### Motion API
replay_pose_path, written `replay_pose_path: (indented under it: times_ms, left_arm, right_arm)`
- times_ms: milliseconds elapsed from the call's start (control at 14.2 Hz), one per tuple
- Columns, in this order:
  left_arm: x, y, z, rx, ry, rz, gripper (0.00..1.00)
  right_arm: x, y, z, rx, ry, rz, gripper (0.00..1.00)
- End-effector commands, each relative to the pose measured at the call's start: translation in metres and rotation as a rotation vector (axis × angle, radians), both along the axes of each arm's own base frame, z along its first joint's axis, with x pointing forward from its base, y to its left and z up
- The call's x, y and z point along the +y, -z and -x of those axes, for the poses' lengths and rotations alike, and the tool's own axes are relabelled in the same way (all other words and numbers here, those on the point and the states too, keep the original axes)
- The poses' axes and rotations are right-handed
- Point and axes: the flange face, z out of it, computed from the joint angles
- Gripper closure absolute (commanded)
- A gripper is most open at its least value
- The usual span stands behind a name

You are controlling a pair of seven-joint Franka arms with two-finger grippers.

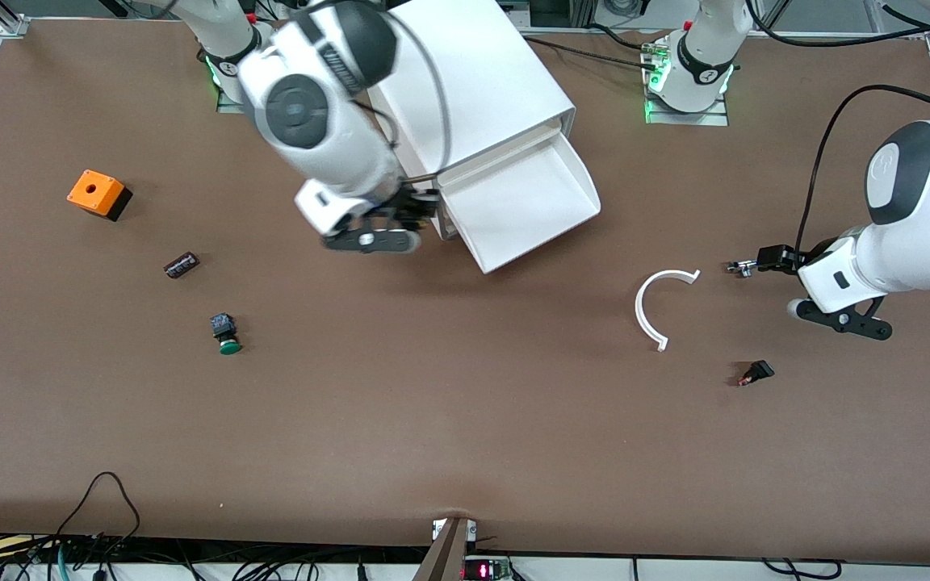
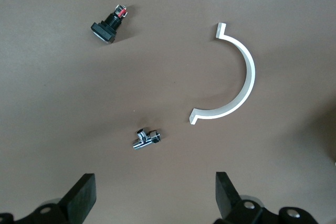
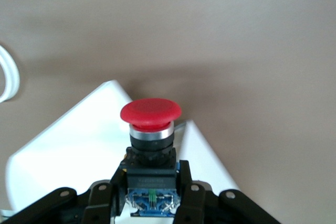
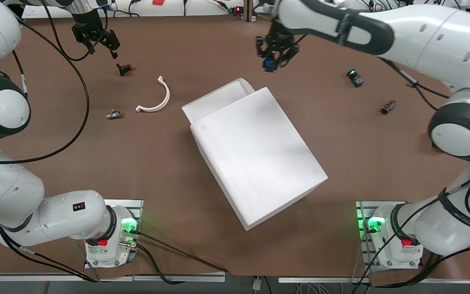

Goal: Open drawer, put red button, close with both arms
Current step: 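Carry the red button with the right gripper over the open drawer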

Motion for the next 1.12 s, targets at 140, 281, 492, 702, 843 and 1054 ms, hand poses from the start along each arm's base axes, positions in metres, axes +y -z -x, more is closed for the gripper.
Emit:
replay_pose_path:
  times_ms: [140, 281, 492, 702, 843, 1054]
  left_arm:
    - [-0.001, -0.005, -0.003, 0.005, 0.002, 0.004, 0.0]
    - [0.0, -0.005, -0.002, 0.006, 0.002, 0.004, 0.0]
    - [0.0, -0.005, -0.003, 0.006, 0.002, 0.004, 0.0]
    - [0.001, -0.005, -0.003, 0.007, 0.002, 0.004, 0.0]
    - [0.001, -0.005, -0.003, 0.007, 0.002, 0.004, 0.0]
    - [-0.004, -0.006, -0.003, 0.003, 0.008, 0.005, 0.0]
  right_arm:
    - [0.09, 0.015, 0.016, -0.043, 0.122, -0.019, 1.0]
    - [0.114, 0.032, 0.036, -0.067, 0.144, 0.019, 1.0]
    - [0.135, 0.06, 0.061, -0.044, 0.176, 0.072, 1.0]
    - [0.141, 0.079, 0.068, -0.032, 0.224, 0.109, 1.0]
    - [0.141, 0.09, 0.07, -0.017, 0.229, 0.124, 1.0]
    - [0.139, 0.106, 0.077, 0.004, 0.275, 0.163, 0.92]
